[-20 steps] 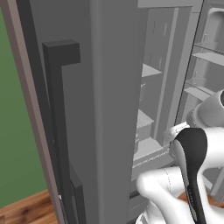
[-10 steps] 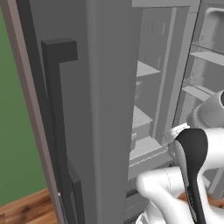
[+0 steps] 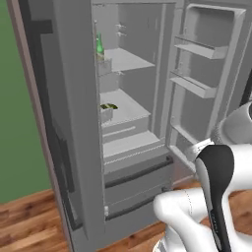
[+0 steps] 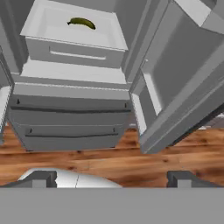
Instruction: Place the beers on the top shelf of the fridge to keep them out of children's reach, and place the banana on lower shelves for easy access.
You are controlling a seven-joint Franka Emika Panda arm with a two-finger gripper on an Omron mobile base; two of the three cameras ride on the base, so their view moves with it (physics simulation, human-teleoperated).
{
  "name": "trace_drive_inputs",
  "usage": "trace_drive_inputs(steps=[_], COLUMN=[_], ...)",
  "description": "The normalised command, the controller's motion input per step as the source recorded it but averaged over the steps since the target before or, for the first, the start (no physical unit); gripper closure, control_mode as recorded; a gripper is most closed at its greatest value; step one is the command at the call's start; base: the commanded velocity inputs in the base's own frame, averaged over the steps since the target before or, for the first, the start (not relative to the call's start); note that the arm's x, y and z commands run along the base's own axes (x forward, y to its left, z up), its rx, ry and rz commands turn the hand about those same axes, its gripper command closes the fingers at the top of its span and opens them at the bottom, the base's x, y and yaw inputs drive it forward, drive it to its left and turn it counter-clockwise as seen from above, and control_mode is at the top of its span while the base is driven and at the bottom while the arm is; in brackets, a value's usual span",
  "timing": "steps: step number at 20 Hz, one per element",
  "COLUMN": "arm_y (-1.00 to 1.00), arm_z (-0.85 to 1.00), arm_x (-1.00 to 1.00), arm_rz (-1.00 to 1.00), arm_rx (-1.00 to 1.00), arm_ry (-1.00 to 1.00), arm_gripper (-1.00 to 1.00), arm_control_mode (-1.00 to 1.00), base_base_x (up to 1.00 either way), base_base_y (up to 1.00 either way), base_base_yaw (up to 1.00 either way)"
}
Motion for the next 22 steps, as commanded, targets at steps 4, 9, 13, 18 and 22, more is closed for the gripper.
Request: trace_drive_inputs(steps=[4,9,13,18,22], arm_y=[0.0,0.0,0.0,0.0,0.0], arm_z=[0.0,0.0,0.0,0.0,0.0], arm_x=[0.0,0.0,0.0,0.0,0.0], arm_rz=[0.0,0.0,0.0,0.0,0.0], arm_rx=[0.0,0.0,0.0,0.0,0.0], arm_ry=[0.0,0.0,0.0,0.0,0.0], arm_gripper=[-1.0,-1.0,-1.0,-1.0,-1.0], arm_control_mode=[1.0,1.0,1.0,1.0,1.0], base_base_x=[-0.86,-0.46,-0.02,0.07,0.31], base_base_y=[-0.17,-0.65,-0.56,-0.75,-0.73], base_base_yaw=[0.02,-0.21,-0.43,-0.42,-0.37])
